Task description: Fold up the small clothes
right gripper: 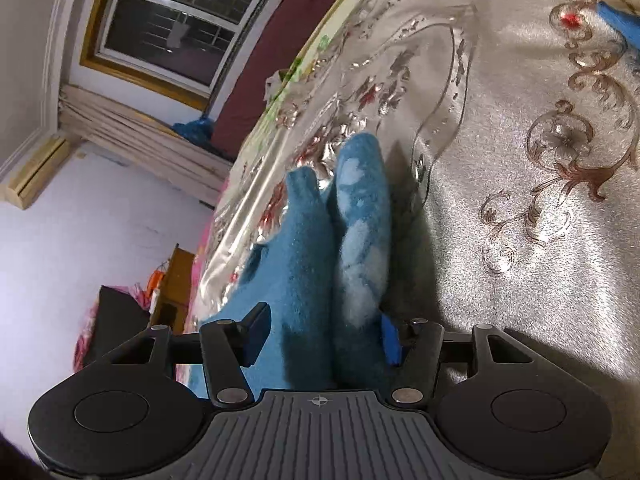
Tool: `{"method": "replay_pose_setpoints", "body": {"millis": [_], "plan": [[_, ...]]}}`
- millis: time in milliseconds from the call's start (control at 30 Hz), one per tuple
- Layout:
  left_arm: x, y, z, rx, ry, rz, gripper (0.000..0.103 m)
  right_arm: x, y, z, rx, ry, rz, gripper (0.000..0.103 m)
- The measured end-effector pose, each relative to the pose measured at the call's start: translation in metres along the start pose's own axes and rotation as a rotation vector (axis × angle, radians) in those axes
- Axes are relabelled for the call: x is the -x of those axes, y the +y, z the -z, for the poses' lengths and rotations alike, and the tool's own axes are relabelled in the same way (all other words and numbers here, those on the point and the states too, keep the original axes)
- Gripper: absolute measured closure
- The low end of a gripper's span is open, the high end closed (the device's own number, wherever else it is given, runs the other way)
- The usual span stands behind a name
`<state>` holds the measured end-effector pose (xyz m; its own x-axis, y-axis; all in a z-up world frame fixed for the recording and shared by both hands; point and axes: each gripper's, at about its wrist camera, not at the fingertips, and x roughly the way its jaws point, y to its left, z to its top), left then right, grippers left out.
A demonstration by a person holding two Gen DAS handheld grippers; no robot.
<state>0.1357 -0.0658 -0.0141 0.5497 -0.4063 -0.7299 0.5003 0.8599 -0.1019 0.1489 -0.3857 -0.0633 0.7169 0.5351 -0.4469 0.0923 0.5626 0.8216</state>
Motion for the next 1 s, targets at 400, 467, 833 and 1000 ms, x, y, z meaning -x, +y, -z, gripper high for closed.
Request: {"method": "replay_pose_setpoints", "body": {"millis": [400,467,833,1000], "plan": [[-0.003,0.006,-0.003,-0.034,-0.025,-0.080,0.073,0.006,0.015,0.005,-0.066,-0.009,-0.020,0.073],[-0.004,0.006,-0.001,-0.042,-0.030,-0.084,0.073,0.005,0.030,0.003,-0.071,0.000,-0.046,0.073],[0.056,0.053,0.026,0.060,-0.148,-0.104,0.073,-0.021,0.118,0.007,-0.137,-0.024,-0.124,0.073],[0.063,0.072,0.041,0.092,-0.165,-0.121,0.073,-0.065,0.165,0.025,-0.091,0.018,-0.086,0.073]]}}
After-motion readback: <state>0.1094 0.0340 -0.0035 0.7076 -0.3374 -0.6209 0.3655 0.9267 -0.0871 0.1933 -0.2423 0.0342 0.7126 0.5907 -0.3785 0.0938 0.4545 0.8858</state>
